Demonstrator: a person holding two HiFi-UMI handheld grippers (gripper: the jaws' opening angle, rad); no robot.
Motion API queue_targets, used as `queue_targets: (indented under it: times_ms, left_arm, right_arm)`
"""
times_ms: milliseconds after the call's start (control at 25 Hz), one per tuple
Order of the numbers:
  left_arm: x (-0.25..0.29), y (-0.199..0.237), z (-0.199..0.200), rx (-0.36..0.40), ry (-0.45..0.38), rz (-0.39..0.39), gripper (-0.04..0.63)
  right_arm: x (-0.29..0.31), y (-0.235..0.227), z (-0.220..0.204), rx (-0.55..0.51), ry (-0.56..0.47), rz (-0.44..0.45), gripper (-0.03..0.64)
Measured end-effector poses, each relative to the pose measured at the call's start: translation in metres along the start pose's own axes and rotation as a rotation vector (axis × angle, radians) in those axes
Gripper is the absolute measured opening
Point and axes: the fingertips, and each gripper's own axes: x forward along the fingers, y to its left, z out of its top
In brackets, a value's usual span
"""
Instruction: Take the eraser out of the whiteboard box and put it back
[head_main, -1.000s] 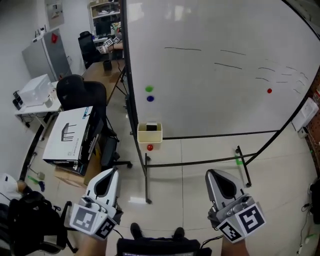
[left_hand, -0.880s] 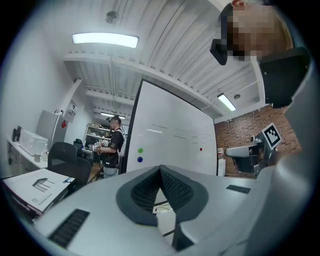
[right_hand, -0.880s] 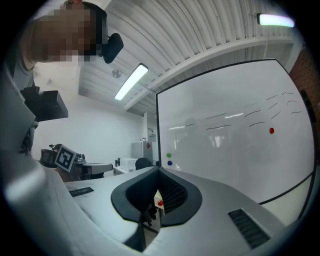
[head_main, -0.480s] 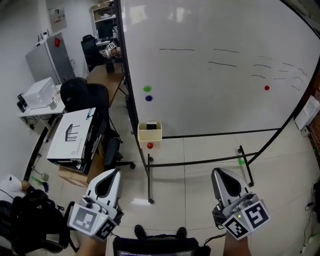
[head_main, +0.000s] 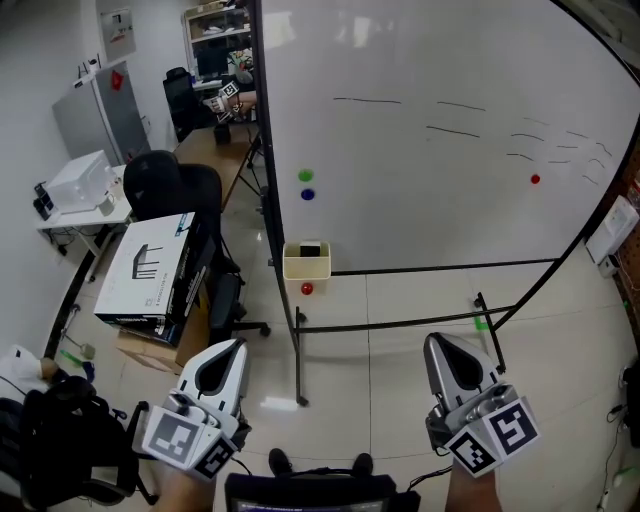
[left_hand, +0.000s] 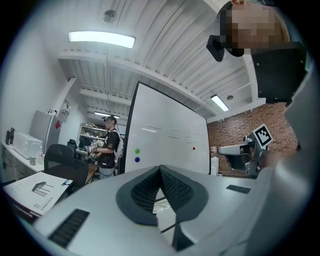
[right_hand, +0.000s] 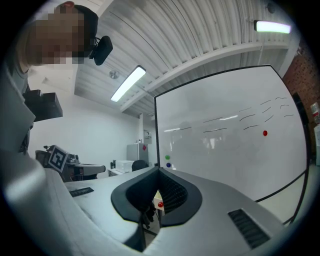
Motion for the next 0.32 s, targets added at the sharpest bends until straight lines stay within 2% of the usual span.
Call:
queue_targets:
  times_ms: [320]
  left_arm:
    - [-0.0008, 0.0023, 0.0082, 0.005, -0.026, -0.01, 0.019]
  right_arm:
    - [0.001, 0.0039, 0.0042, -0.008, -0.003, -0.009, 0.017]
